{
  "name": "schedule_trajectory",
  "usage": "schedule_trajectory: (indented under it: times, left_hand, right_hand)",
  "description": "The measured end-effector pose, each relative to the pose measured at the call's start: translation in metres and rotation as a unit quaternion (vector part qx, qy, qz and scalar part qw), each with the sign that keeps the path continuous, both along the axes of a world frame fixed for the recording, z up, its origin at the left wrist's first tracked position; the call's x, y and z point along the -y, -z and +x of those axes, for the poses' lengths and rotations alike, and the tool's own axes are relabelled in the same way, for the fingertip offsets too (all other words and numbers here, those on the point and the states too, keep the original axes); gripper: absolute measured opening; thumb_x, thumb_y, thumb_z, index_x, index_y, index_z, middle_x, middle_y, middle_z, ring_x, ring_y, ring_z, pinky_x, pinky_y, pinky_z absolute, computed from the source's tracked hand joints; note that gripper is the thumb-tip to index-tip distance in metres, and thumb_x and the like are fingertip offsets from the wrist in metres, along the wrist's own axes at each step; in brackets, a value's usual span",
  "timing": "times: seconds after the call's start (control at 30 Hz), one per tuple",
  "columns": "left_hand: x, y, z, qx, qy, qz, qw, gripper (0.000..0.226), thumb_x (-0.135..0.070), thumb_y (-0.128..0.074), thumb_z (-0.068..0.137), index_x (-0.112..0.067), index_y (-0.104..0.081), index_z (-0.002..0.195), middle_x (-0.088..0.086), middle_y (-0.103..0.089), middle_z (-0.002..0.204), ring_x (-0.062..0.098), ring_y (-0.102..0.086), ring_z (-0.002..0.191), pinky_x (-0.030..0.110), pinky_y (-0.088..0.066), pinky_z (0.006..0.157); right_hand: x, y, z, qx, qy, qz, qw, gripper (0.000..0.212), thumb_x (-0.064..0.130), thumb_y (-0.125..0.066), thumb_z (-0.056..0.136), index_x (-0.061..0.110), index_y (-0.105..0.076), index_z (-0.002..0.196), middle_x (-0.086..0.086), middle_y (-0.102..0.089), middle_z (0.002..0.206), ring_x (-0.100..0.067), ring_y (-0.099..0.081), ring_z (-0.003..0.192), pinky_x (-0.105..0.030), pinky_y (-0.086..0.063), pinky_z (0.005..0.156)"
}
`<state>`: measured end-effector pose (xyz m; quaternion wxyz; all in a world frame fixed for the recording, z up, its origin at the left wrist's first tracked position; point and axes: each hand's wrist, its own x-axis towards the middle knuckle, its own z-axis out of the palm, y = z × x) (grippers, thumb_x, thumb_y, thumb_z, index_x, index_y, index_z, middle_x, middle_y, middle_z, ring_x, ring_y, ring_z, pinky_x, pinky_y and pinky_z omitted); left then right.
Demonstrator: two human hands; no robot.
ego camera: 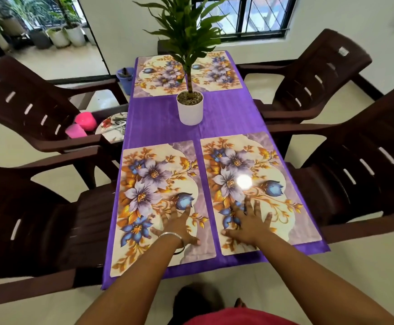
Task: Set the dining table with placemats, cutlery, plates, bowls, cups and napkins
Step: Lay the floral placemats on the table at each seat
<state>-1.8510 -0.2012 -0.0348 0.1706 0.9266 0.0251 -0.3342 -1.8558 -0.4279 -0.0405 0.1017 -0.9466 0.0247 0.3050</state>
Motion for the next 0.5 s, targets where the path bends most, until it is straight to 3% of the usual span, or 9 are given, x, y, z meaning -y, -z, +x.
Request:
schedule_trajectory:
  times: [0.2,0.37,0.5]
  left_hand:
    - [0.0008,0.0016,0.0009,0.007,-0.006,-0.008,1.000,0.115,-0.045,-0.080,0.071,-0.032,-0.002,0.153,0.011,0.011,0.160,0.032,-0.004,0.148,0.042,-0.012,0.118]
    - [0.0044,0.0079,-0.0002,0.003,-0.023,0.003,1.000,0.117,-0.049,-0.082,0.066,-0.037,-0.003,0.152,0.008,0.017,0.159,0.038,0.009,0.146,0.060,-0.010,0.115]
    - [0.0069,0.0071,-0.0011,0.004,-0.022,0.000,1.000,0.116,-0.047,-0.082,0.068,-0.037,-0.002,0.152,0.007,0.020,0.159,0.038,0.008,0.146,0.061,-0.010,0.115]
  right_hand:
    - [-0.0005,0.0028,-0.0005,0.010,0.000,-0.002,1.000,0.096,0.078,-0.042,0.079,0.041,0.013,0.149,-0.004,0.022,0.159,-0.034,0.025,0.143,-0.064,0.012,0.109]
    - [-0.0012,0.0034,-0.0031,0.009,-0.004,-0.009,1.000,0.096,0.079,-0.041,0.079,0.040,0.013,0.149,-0.004,0.025,0.158,-0.034,0.025,0.143,-0.064,0.012,0.109]
    - [-0.0035,0.0040,-0.0038,0.010,-0.009,-0.015,1.000,0.097,0.081,-0.040,0.078,0.040,0.014,0.149,-0.004,0.026,0.157,-0.035,0.024,0.143,-0.065,0.010,0.109]
